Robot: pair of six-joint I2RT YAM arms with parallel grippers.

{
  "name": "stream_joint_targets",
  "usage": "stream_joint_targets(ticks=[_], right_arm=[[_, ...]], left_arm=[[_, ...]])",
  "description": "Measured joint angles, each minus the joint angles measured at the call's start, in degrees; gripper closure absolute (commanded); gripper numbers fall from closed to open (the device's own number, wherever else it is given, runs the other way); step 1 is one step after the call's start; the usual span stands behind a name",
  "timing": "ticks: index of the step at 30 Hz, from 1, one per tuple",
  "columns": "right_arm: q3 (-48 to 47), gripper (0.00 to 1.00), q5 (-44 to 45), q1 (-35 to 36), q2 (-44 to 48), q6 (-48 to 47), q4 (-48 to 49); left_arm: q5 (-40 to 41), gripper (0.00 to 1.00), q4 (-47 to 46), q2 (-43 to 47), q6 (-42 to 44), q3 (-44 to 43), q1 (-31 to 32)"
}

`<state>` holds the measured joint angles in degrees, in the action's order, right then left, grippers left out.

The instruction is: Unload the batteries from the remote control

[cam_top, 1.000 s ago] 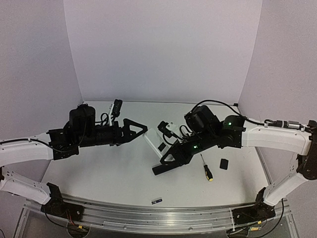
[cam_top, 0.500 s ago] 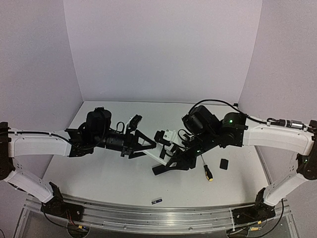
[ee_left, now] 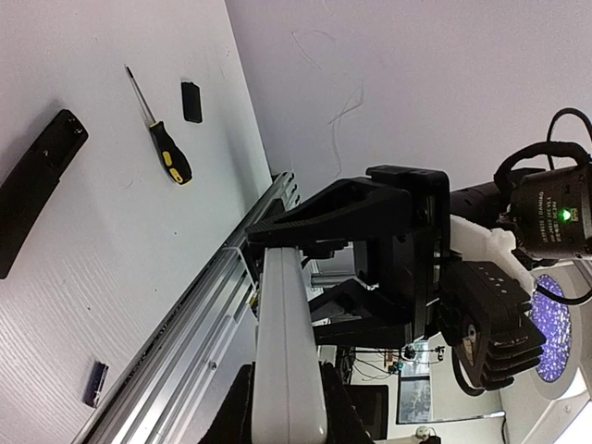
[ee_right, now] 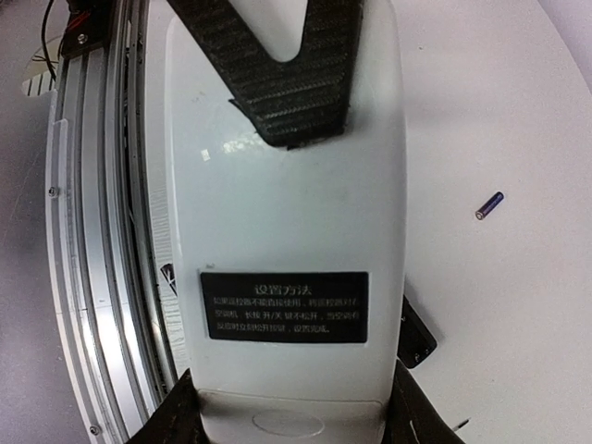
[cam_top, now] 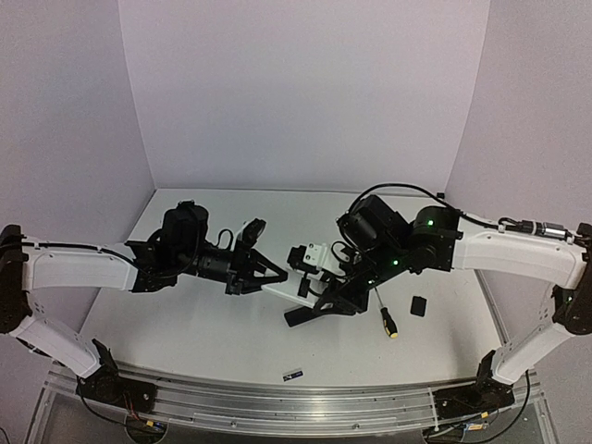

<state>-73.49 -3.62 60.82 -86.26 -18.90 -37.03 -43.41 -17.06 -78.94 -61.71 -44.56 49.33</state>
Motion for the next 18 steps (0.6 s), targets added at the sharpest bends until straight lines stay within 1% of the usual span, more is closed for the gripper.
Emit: stream_joint_targets(ticks=[1,3,6,9,14,18], right_arm=[[-0.2,0.52,0.3,0.0,0.0,0.3,-0.2],[-0.2,0.21,0.8,0.3,0.0,1.2,-0.1],[-0.2,0.17,1.4,0.4,0.1,5.5,2.2],[1.8,0.16,1.9,0.3,2.1,13.8,7.7],[10.6,0.15,2.6,0.2,9.5,31.4,17.7],[15.5,0.17,3.5,0.2,11.8,43.3,24.6]], left_arm=[[0.0,1.0,0.0,0.1,0.2,0.0,0.0],[0.2,1.0,0.1,0.2,0.7,0.0,0.0],[2.2,1.0,0.2,1.0,3.1,0.3,0.0],[6.2,1.0,-1.5,3.6,5.9,3.0,0.0],[11.2,1.0,-10.9,8.0,7.5,12.3,-0.2],[12.9,1.0,-16.8,9.5,8.4,15.8,-0.2]])
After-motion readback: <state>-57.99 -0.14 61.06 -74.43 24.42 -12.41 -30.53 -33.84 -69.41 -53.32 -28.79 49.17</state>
